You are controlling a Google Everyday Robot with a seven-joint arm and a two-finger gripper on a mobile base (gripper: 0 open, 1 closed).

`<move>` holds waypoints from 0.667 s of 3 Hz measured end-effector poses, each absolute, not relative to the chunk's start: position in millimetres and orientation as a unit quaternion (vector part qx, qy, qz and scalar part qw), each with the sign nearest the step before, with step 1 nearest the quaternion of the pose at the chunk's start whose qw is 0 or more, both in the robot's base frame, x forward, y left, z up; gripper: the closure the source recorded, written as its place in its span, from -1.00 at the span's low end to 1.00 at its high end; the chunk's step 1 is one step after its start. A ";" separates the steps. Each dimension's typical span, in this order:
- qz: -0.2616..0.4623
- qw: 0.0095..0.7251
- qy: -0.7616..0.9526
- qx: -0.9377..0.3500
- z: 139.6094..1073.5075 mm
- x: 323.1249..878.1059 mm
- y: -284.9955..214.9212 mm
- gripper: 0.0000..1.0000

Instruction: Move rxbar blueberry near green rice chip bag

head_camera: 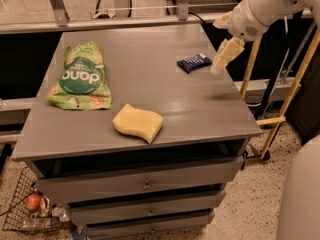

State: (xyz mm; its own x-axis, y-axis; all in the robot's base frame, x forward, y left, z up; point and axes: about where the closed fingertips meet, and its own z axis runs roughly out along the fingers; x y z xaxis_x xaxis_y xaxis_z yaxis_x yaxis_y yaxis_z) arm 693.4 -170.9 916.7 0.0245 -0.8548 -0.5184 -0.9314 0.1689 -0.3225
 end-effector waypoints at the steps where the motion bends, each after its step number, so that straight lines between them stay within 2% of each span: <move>1: 0.083 0.335 0.706 -0.618 906.8 696.6 -160.4 -1.00; 2: 0.104 0.349 0.717 -0.595 894.4 718.0 -140.0 -1.00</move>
Offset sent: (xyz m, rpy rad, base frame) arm 0.0547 0.0535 -0.0275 0.2054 0.0343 -0.1134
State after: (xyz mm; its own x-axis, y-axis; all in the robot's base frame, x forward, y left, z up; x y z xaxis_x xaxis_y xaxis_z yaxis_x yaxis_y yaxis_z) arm 718.0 -140.0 894.4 -0.0485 -0.7799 -0.6241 -0.9249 0.2709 -0.2667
